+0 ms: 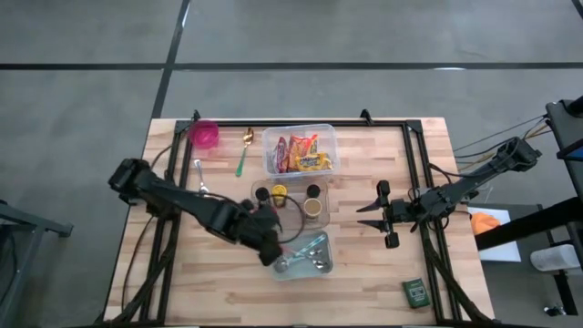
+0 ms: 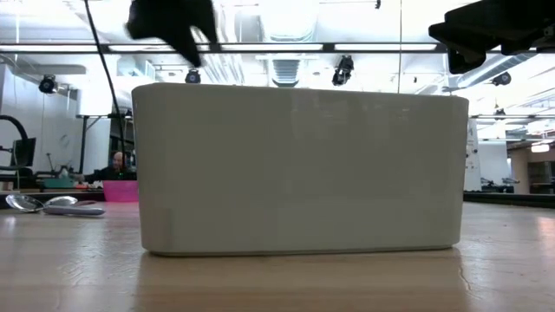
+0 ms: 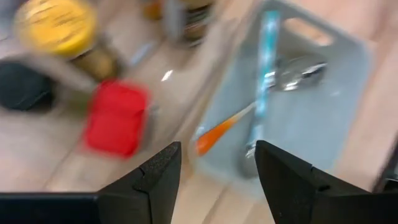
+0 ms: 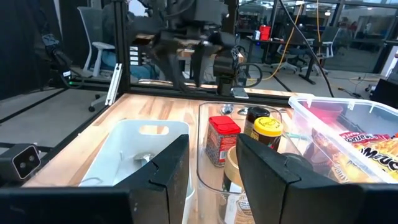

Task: Pick & Place Food Item
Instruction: Put the purple spoon into the gray bin

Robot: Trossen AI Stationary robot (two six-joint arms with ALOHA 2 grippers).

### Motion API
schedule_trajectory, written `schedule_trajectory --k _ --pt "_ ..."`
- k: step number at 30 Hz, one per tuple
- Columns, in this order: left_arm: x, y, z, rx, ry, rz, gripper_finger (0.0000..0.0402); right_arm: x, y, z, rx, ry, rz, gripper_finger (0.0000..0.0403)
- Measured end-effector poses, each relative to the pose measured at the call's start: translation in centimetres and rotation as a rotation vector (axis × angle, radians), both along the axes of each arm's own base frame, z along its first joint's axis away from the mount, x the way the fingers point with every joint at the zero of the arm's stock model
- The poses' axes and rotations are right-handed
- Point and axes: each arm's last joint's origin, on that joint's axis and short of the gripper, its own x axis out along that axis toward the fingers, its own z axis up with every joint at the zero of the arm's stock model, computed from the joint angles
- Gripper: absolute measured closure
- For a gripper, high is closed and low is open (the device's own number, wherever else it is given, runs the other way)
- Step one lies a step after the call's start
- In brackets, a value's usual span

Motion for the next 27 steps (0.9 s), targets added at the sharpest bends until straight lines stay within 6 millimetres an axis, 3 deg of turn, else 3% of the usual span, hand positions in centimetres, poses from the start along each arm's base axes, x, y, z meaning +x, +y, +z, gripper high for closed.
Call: schedule_trajectory --k 5,10,20,27 --pt "-2.7 0.5 0.9 0.060 0.091 0.136 0.0193 0.0 0.0 0.0 0.000 0.000 0.000 0.0273" --pt "-4.5 0.9 0.5 0.147 0.212 0.232 0.0193 0.0 0.0 0.0 0.000 0.000 0.000 0.0273" --pt "-7.2 1.9 -4.1 0.222 0.367 0.263 0.0193 0.0 0.0 0.0 0.000 0.000 0.000 0.0273" --pt "-10.1 3.2 -5.9 0.171 0.401 0.239 0.0193 0.0 0.0 0.0 0.000 0.000 0.000 0.0273"
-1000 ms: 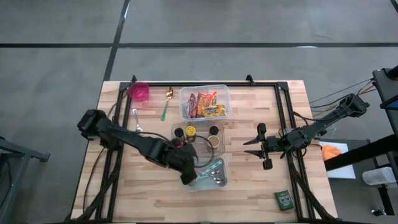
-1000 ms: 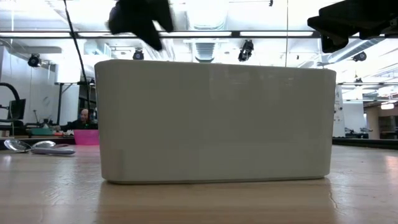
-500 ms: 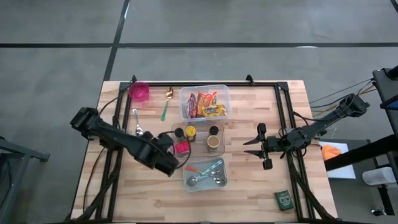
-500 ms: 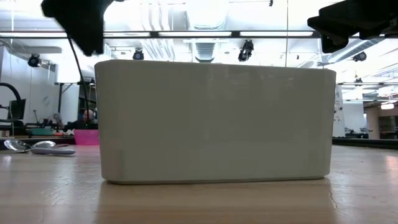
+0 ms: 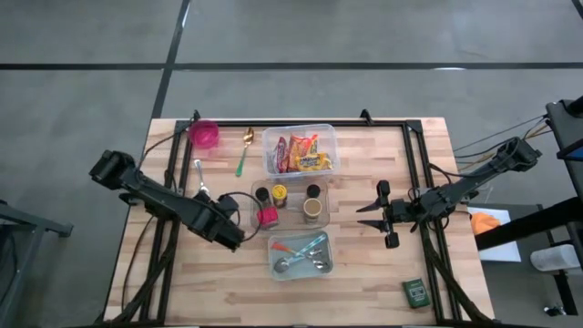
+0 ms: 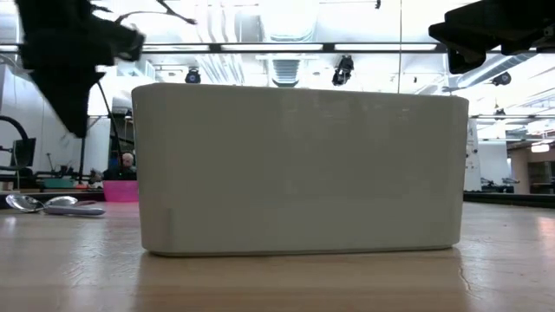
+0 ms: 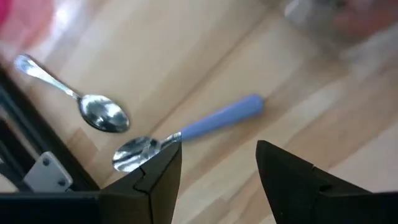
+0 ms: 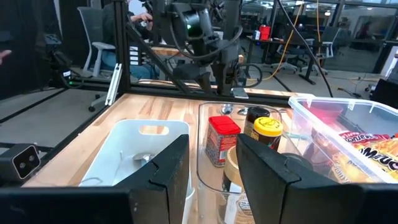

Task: Pick & Place Food Item
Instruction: Put the purple spoon into the gray bin

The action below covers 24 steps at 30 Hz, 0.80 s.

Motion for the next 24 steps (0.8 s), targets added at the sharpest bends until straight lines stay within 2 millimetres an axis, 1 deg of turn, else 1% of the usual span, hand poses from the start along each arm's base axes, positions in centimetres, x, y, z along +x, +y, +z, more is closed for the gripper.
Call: schedule_trajectory --k 6,11,14,18,20,24 --pt "-2.6 1.5 -2.1 -0.096 -0.022 -0.092 0.0193 0.0 0.0 0.0 0.000 0.000 0.000 0.0273" --pt "-3.7 3.4 -4.1 -0.205 -0.038 -0.148 0.0193 0.0 0.0 0.0 0.000 0.000 0.000 0.0273" --pt "-3.8 4.7 -5.1 -0.220 -0.031 -0.164 0.0193 0.0 0.0 0.0 0.000 0.000 0.000 0.0273" --pt "-3.4 6.1 -5.8 -0.243 -0.022 -0.184 0.0193 0.0 0.0 0.0 0.000 0.000 0.000 0.0273" --pt "-3.3 6.4 -6.0 -0.243 -0.015 -0.222 0.0193 0.0 0.0 0.0 0.000 0.000 0.000 0.0273" --pt "-3.0 6.3 -6.1 -0.249 -0.002 -0.359 0.0193 0.0 0.0 0.0 0.000 0.000 0.000 0.0273"
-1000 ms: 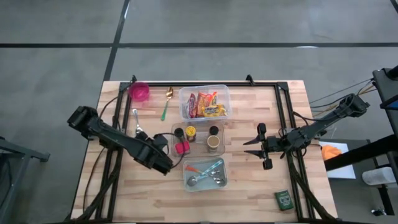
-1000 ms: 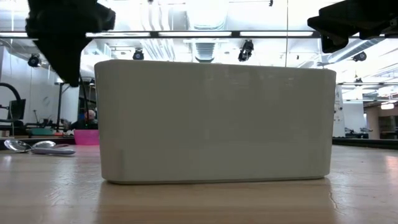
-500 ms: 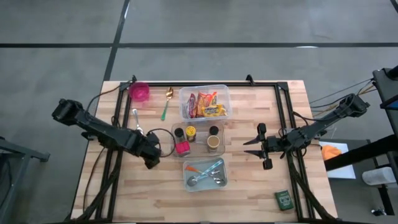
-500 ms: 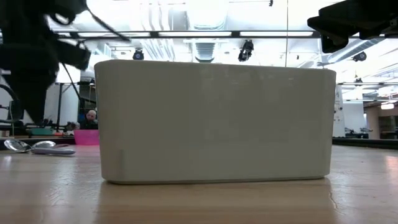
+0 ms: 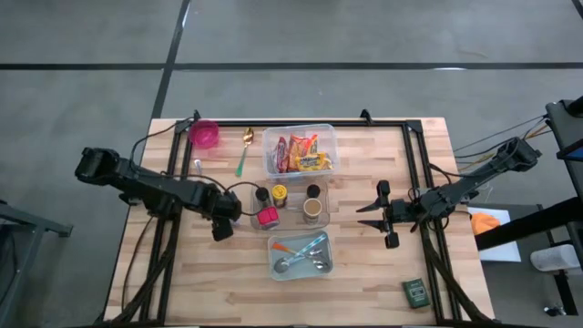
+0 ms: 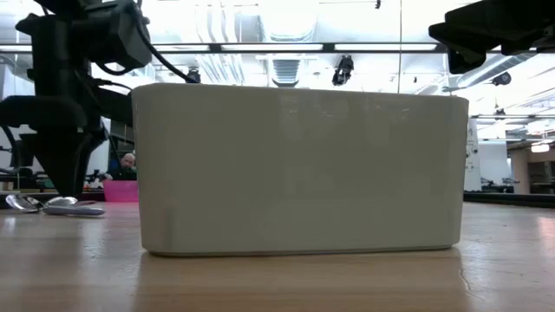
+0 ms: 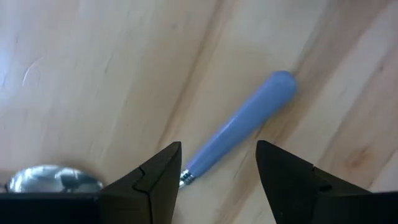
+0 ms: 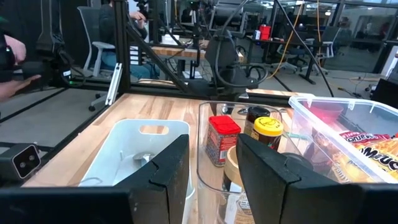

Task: Pick & Place Food Item
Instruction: Put the purple spoon into the gray bin

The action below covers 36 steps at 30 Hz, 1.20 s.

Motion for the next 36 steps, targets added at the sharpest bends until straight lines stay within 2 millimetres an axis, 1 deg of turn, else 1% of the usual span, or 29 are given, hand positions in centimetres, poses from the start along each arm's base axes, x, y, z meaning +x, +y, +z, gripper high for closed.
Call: schedule_trajectory --k 3,8,13,19,24,31,33,36 --pt "0.0 0.0 0.0 -0.009 0.001 -0.056 0.0193 0.0 0.0 0.0 0.000 0.000 0.000 0.0273" --pt "0.3 -0.1 -0.1 -0.010 -0.026 -0.090 0.0194 0.0 0.0 0.0 0.000 0.001 0.000 0.0273" --pt "0.1 0.0 -0.9 -0.010 -0.044 -0.136 0.0194 0.0 0.0 0.0 -0.001 0.001 0.000 0.0273" --pt "-0.3 0.0 -1.8 -0.017 -0.046 -0.140 0.0194 0.0 0.0 0.0 -0.001 0.001 0.001 0.0273" --pt "-0.4 0.2 -2.1 -0.034 -0.050 -0.087 0.0194 0.0 0.0 0.0 -0.001 0.002 0.001 0.0273" --pt "-0.1 0.3 -2.5 -0.065 -0.046 -0.016 0.0195 0.0 0.0 0.0 -0.001 0.002 0.001 0.0273" --pt "0.0 0.3 -2.5 -0.067 -0.051 0.006 0.0202 0.0 0.0 0.0 -0.001 0.002 0.001 0.0273" --pt "0.0 0.3 -2.5 -0.071 -0.058 0.062 0.0226 0.0 0.0 0.0 -0.001 0.002 0.001 0.0273"
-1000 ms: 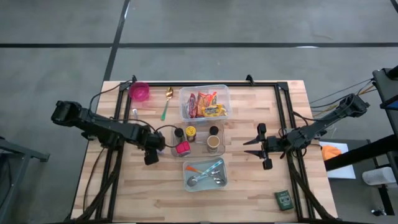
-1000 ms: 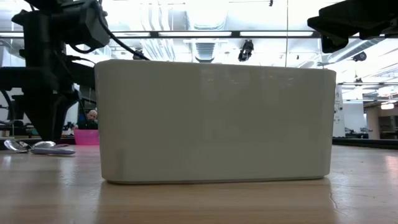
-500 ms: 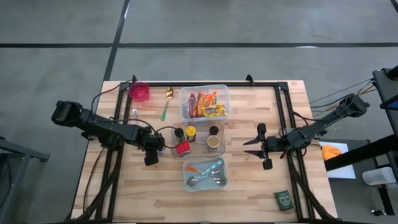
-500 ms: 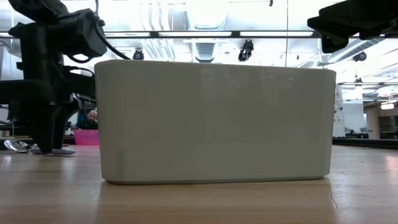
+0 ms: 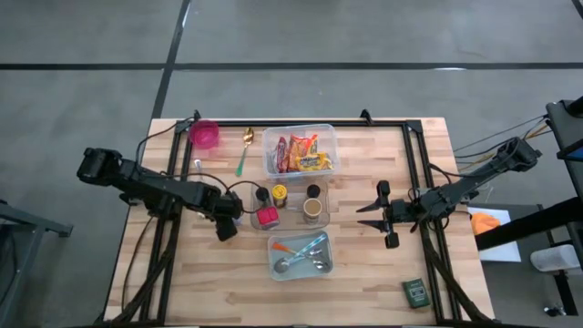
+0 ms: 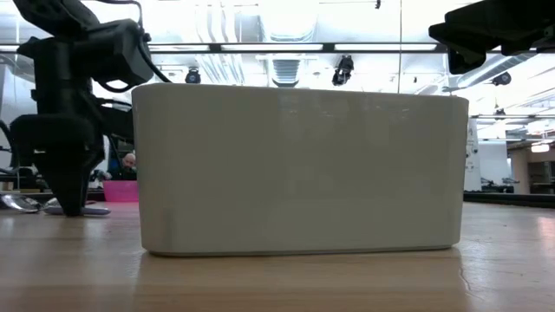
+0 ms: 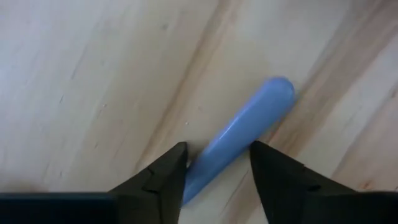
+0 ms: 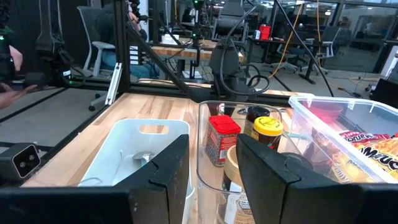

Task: Pick & Place Food Item
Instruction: Put the purple spoon into the gray bin

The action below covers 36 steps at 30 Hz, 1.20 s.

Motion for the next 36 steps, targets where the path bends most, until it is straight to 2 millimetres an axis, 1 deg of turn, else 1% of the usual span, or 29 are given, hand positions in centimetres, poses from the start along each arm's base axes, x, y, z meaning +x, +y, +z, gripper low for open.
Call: schedule_trajectory --k 7,12,17,19,29,36 --pt "0.20 -0.06 0.02 -0.039 -0.018 0.149 0.0302 0.00 0.00 0.00 0.000 0.000 0.000 0.0273" --pt "0.30 -0.17 0.04 -0.099 -0.019 0.312 0.0332 0.00 0.00 0.00 0.000 0.000 0.000 0.0273" --pt "0.31 -0.24 0.06 -0.144 -0.009 0.478 0.0338 0.00 0.00 0.01 0.000 0.000 0.000 0.0273" --pt "0.31 -0.25 0.06 -0.154 -0.007 0.516 0.0338 0.00 0.00 0.00 0.000 0.000 0.000 0.0273" --pt "0.32 -0.28 0.06 -0.163 -0.004 0.531 0.0338 0.00 0.00 0.01 0.000 0.000 0.000 0.0273" --pt "0.67 -0.49 0.48 -0.197 -0.010 0.498 0.0339 0.00 0.00 0.02 0.000 -0.001 0.000 0.0273"
